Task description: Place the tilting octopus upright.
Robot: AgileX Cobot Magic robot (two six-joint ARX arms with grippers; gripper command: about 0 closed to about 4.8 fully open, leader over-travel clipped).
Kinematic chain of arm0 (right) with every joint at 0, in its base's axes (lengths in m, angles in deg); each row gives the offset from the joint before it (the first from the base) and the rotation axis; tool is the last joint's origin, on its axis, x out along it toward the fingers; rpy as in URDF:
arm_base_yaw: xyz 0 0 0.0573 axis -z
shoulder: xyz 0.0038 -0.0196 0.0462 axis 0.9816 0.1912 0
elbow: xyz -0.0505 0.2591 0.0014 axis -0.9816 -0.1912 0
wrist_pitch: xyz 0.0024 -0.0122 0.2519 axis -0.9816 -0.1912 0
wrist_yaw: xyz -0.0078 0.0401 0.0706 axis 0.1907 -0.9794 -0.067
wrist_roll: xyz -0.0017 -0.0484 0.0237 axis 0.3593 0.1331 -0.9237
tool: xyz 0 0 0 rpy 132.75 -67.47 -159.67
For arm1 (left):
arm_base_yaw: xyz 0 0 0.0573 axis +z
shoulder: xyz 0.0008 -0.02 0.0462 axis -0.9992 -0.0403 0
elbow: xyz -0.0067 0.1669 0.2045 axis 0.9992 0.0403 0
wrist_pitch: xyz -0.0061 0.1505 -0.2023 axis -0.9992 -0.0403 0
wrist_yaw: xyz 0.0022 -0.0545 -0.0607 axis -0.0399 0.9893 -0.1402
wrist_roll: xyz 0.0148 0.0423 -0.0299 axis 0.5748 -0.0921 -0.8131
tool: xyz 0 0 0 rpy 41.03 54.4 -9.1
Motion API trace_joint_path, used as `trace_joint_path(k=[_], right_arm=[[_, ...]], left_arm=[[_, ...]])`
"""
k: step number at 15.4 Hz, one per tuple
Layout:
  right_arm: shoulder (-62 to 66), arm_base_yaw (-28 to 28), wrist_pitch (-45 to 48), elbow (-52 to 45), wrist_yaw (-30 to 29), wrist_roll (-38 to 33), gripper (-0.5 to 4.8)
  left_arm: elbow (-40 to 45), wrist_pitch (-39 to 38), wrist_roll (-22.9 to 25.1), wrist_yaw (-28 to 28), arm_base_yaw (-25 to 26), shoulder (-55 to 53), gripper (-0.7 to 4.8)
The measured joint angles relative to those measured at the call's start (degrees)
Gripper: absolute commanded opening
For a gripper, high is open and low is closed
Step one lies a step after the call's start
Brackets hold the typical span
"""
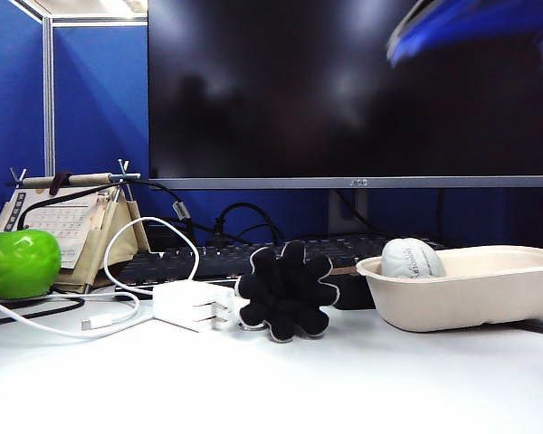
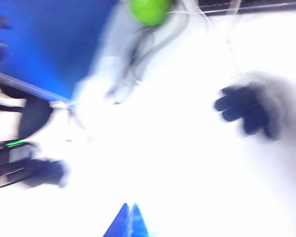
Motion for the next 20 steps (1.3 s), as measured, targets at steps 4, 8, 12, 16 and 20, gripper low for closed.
trace_joint_path(k=[4, 8, 12, 16, 20], right_arm=[[6.25, -1.22, 5.18, -0.02, 9.05, 7.19, -0.05], [8.17, -1.25, 5.70, -0.02, 15.12, 10.51, -0.05], [8.17, -1.25, 6.60, 0.00, 20.85, 10.51, -0.05], [8.24, -1.25, 6.60, 0.00, 20.87, 10.16, -0.05], [8.37, -1.25, 6.60, 0.00, 19.67, 10.14, -0.05]], left_arm=[[0.00, 0.26, 5.70, -9.44, -3.28, -1.84, -0.06], [0.02, 1.73, 6.58, -14.69, -3.26, -6.19, -0.06], [0.02, 5.57, 6.58, -14.53, -3.85, -12.52, -0.06], [0.02, 7.52, 6.58, -13.03, -6.86, -19.30, -0.06], [0.02, 11.85, 6.58, -12.55, -11.61, -23.06, -0.06]])
